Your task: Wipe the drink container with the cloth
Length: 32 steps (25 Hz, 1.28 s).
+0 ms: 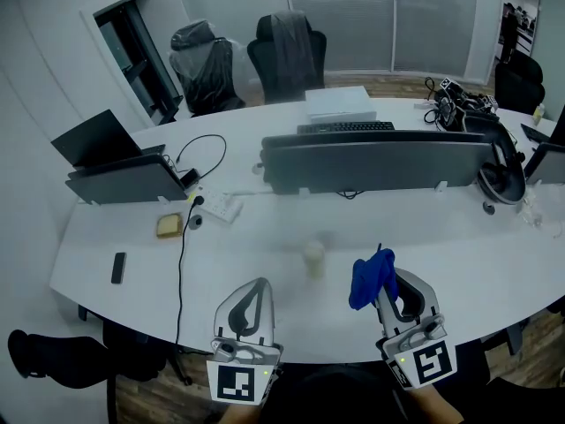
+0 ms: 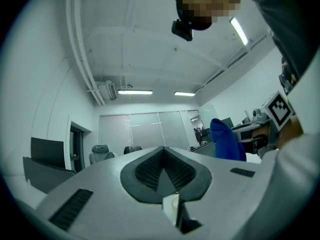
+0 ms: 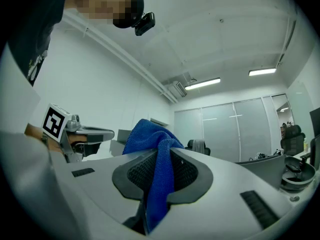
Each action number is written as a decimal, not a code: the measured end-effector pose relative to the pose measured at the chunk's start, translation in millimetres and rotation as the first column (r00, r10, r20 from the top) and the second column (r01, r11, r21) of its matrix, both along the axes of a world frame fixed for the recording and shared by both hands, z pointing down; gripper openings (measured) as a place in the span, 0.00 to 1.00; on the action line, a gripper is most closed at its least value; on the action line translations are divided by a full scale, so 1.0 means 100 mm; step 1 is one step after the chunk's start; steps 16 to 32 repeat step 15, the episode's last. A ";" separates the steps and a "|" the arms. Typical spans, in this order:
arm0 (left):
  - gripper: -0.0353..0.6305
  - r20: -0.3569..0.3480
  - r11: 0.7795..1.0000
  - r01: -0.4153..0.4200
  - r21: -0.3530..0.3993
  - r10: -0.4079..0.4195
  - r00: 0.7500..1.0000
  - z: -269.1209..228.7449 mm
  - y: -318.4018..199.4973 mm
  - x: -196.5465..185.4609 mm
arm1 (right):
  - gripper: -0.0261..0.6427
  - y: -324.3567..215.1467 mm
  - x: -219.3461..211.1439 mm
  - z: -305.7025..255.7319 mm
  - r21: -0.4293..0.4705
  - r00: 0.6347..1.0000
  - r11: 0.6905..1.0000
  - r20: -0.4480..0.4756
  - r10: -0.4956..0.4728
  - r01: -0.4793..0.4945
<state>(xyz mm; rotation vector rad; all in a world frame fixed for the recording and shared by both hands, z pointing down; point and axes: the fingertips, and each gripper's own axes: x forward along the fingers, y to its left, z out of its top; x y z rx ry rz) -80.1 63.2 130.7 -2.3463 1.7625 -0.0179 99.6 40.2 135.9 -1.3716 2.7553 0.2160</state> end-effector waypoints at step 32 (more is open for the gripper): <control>0.06 0.018 0.999 0.020 0.039 -0.021 1.000 0.01 -0.21 -0.02 | 0.11 -0.19 0.05 0.00 0.021 1.000 1.000 -0.002 -0.008 0.008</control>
